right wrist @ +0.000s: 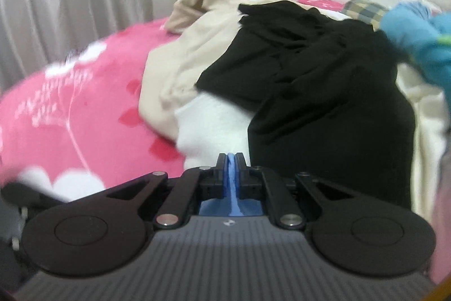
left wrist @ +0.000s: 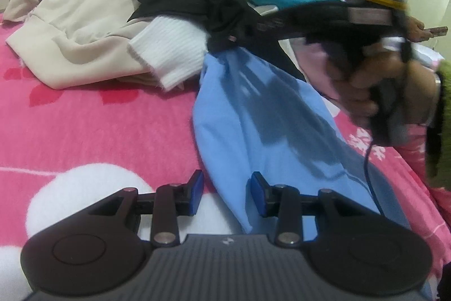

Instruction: Fold clothes

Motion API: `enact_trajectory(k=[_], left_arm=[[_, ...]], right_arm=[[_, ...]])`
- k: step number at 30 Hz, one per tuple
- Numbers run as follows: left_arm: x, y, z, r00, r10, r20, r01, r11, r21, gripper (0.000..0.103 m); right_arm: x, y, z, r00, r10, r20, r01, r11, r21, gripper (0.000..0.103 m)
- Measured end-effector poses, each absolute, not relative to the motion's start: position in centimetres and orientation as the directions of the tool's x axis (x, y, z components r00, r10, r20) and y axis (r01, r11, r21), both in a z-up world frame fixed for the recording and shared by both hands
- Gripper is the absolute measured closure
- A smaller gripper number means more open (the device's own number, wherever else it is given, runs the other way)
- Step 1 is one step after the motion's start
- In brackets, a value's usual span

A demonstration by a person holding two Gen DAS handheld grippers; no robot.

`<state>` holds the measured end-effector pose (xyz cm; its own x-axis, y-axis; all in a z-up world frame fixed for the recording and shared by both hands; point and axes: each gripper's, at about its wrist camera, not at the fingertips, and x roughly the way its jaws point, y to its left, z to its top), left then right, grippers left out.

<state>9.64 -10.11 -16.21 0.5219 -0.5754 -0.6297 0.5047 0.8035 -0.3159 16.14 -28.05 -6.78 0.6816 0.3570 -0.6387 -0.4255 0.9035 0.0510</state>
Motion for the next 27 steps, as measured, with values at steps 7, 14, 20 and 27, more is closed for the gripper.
enact_trajectory(k=[7,14,20,27], left_arm=[[9.4,-10.3,-16.3,0.534,-0.568,-0.626,0.516,0.806,-0.290,0.065],[10.4,-9.1,-15.2,0.548,-0.574,-0.608,0.484,0.811,-0.329,0.067],[13.6,-9.2,-15.3,0.515,-0.566,-0.643,0.457,0.816,-0.353,0.066],[12.3,-10.7,-15.7,0.559,-0.551,-0.620,0.484,0.824,-0.296,0.066]], right_arm=[[16.7,-29.6,-5.5,0.789,0.350,-0.505,-0.339,0.933,0.118,0.098],[13.1,-31.9,-2.3,0.794,0.360,-0.490,-0.336,0.931,0.140,0.096],[12.5,-30.5,-4.3,0.668,0.367,-0.648,-0.345,0.924,0.168,0.089],[15.7,-24.9,-6.1,0.491,0.328,-0.807,-0.284,0.936,0.207,0.078]])
